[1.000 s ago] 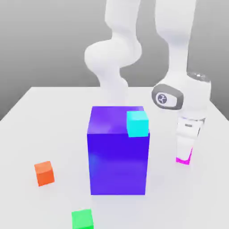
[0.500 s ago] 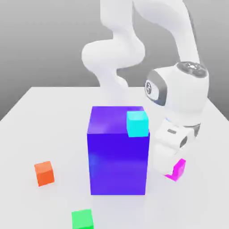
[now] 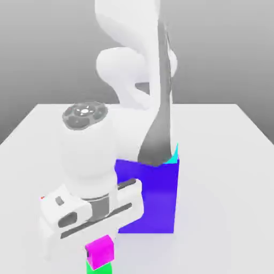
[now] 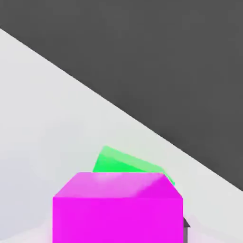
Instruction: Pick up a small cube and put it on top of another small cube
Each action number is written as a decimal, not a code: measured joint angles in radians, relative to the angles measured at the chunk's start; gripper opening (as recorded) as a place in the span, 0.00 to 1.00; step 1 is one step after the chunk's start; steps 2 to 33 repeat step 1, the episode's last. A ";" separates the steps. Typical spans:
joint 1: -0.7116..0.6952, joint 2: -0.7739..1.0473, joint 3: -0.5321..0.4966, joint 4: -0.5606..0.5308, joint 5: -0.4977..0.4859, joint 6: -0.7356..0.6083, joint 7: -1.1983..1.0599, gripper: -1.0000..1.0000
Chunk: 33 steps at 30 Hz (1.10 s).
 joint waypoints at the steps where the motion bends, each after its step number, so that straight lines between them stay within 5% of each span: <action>1: 0.000 0.000 0.000 0.000 0.000 0.000 0.000 1.00; 33: 0.000 0.000 0.000 0.000 0.000 0.000 0.000 1.00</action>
